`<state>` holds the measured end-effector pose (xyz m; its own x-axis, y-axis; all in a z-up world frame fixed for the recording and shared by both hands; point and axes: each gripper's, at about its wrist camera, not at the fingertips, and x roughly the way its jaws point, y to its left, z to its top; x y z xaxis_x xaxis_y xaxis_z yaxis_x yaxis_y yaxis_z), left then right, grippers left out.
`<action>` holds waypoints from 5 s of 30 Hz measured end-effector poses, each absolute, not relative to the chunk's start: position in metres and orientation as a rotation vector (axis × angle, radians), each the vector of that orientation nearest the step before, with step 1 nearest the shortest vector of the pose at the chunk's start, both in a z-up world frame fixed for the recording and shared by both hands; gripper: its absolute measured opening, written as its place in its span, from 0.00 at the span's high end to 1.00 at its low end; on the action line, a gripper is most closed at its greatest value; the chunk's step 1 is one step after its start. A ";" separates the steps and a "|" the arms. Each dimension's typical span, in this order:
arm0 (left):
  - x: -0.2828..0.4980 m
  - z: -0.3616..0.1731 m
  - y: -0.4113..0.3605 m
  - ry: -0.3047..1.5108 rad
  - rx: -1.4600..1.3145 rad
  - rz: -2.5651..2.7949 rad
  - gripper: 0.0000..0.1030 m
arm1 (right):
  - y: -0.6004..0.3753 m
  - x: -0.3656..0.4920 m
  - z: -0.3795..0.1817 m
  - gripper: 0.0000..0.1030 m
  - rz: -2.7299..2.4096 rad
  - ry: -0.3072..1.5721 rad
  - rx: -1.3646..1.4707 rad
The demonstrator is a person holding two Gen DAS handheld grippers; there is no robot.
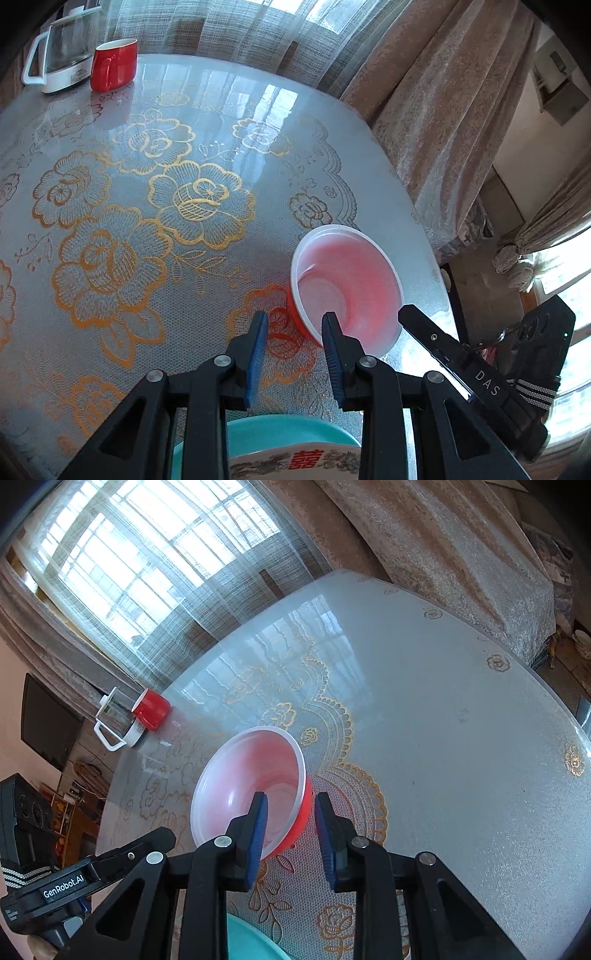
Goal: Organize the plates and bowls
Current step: 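Close the left tool on the pink plastic bowl rim, then lift the pink bowl with the left tool and carry it over the steel bowl, then lower the pink bowl into the steel bowl onto the yellow bowl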
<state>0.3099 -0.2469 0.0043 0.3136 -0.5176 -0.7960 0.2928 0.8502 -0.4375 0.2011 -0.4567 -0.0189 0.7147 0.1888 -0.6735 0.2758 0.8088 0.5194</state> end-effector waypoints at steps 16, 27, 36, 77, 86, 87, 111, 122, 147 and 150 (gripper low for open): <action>0.320 -0.016 -0.272 1.157 -0.192 -0.541 0.90 | -0.453 0.206 -0.028 0.85 -0.035 0.812 0.618; 0.302 -0.005 -0.249 1.107 -0.177 -0.525 0.90 | -0.439 0.205 -0.020 0.88 -0.010 0.824 0.584; 0.277 0.014 -0.213 1.051 -0.164 -0.523 0.90 | -0.411 0.199 -0.006 0.88 0.054 0.813 0.544; 0.145 0.063 0.009 0.829 -0.255 -0.338 0.90 | -0.215 0.148 0.037 0.88 0.400 0.809 0.321; 0.125 0.052 0.071 0.828 -0.334 -0.247 0.90 | -0.151 0.146 0.029 0.88 0.517 0.862 0.272; 0.122 0.050 0.076 0.831 -0.342 -0.241 0.90 | -0.146 0.146 0.027 0.88 0.527 0.871 0.271; 0.108 0.002 0.100 0.937 -0.378 -0.185 0.90 | -0.107 0.141 -0.010 0.84 0.563 1.009 0.237; 0.114 -0.010 0.096 0.962 -0.325 -0.147 0.89 | -0.103 0.142 -0.018 0.80 0.525 1.003 0.176; 0.117 -0.011 0.079 0.937 -0.203 -0.148 0.88 | -0.069 0.140 -0.019 0.85 0.465 0.945 -0.228; 0.117 -0.011 0.076 0.930 -0.180 -0.138 0.88 | -0.072 0.141 -0.019 0.85 0.457 0.952 -0.239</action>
<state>0.1168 0.0763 -0.0111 0.5904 -0.1955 -0.7831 0.0407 0.9762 -0.2130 0.1407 -0.0721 -0.0185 0.4948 0.2695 -0.8261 -0.4758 0.8795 0.0019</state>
